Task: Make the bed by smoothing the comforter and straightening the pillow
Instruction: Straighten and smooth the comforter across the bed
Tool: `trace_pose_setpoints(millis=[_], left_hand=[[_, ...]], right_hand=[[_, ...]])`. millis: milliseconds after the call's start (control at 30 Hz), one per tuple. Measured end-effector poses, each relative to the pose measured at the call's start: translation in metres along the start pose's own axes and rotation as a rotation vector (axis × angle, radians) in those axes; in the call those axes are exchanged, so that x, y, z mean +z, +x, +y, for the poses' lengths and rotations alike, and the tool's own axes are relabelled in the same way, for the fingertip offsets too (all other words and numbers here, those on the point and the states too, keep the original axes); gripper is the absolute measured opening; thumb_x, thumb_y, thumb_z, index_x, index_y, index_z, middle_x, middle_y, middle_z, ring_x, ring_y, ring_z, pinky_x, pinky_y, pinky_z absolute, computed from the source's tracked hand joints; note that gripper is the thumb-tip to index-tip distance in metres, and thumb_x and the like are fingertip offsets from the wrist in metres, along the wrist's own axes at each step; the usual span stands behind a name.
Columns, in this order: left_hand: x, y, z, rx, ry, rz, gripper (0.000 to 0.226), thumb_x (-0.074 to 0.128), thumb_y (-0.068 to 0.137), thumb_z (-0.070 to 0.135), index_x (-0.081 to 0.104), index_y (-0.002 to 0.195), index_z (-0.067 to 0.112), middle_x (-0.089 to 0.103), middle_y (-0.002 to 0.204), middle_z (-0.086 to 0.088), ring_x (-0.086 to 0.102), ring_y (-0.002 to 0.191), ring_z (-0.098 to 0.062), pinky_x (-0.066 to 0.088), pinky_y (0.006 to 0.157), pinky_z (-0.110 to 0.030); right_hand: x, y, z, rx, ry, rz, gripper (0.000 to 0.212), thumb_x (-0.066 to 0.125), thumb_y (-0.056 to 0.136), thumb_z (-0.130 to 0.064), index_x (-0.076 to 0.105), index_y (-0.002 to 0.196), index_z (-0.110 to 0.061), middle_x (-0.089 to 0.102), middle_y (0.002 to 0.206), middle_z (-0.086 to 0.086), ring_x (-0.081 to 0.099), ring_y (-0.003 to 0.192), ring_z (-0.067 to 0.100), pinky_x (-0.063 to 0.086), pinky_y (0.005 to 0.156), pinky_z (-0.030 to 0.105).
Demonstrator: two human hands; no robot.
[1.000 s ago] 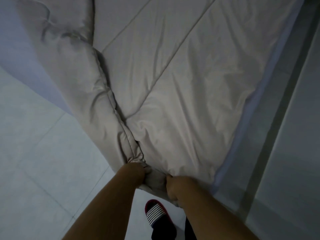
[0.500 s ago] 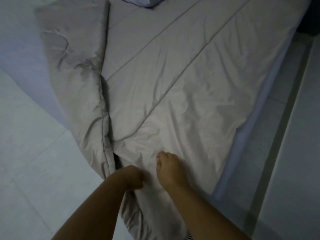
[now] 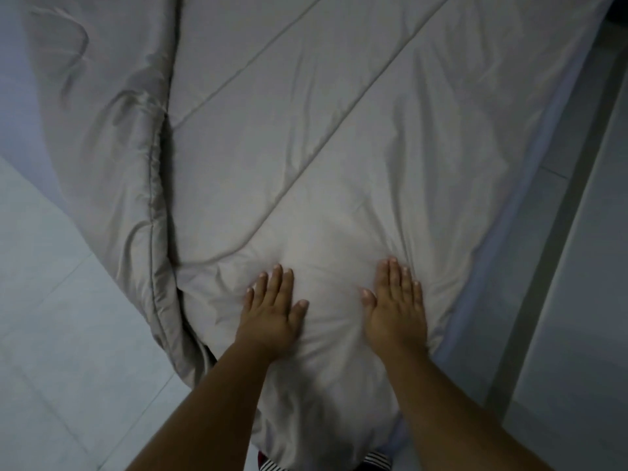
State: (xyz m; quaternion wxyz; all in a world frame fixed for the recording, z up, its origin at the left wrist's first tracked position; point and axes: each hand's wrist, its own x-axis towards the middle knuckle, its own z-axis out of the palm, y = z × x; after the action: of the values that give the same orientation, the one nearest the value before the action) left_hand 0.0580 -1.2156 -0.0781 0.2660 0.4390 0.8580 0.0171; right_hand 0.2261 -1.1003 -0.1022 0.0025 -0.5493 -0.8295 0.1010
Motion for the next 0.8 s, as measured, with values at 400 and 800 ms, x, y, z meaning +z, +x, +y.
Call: trace_pose_setpoints(millis=[400, 800], left_hand=[[0.015, 0.002, 0.007, 0.101, 0.198, 0.019, 0.079, -0.001, 0.093, 0.062, 0.039, 0.145, 0.020, 0.044, 0.149, -0.002, 0.044, 0.134, -0.038, 0.036, 0.104, -0.055], [0.024, -0.012, 0.033, 0.212, 0.059, 0.103, 0.054, 0.024, 0.099, 0.041, 0.064, 0.126, 0.016, 0.064, 0.129, -0.005, 0.058, 0.118, -0.043, 0.044, 0.094, -0.057]], right_hand=[[-0.002, 0.013, -0.001, 0.215, 0.034, 0.056, 0.062, 0.031, 0.089, -0.035, 0.053, 0.131, 0.003, 0.051, 0.139, 0.022, 0.048, 0.130, 0.037, 0.014, 0.112, 0.039], [0.000, 0.003, 0.036, 0.176, -0.033, 0.050, 0.059, 0.022, 0.090, -0.025, 0.049, 0.137, -0.004, 0.046, 0.146, 0.010, 0.041, 0.136, 0.028, 0.002, 0.112, 0.032]])
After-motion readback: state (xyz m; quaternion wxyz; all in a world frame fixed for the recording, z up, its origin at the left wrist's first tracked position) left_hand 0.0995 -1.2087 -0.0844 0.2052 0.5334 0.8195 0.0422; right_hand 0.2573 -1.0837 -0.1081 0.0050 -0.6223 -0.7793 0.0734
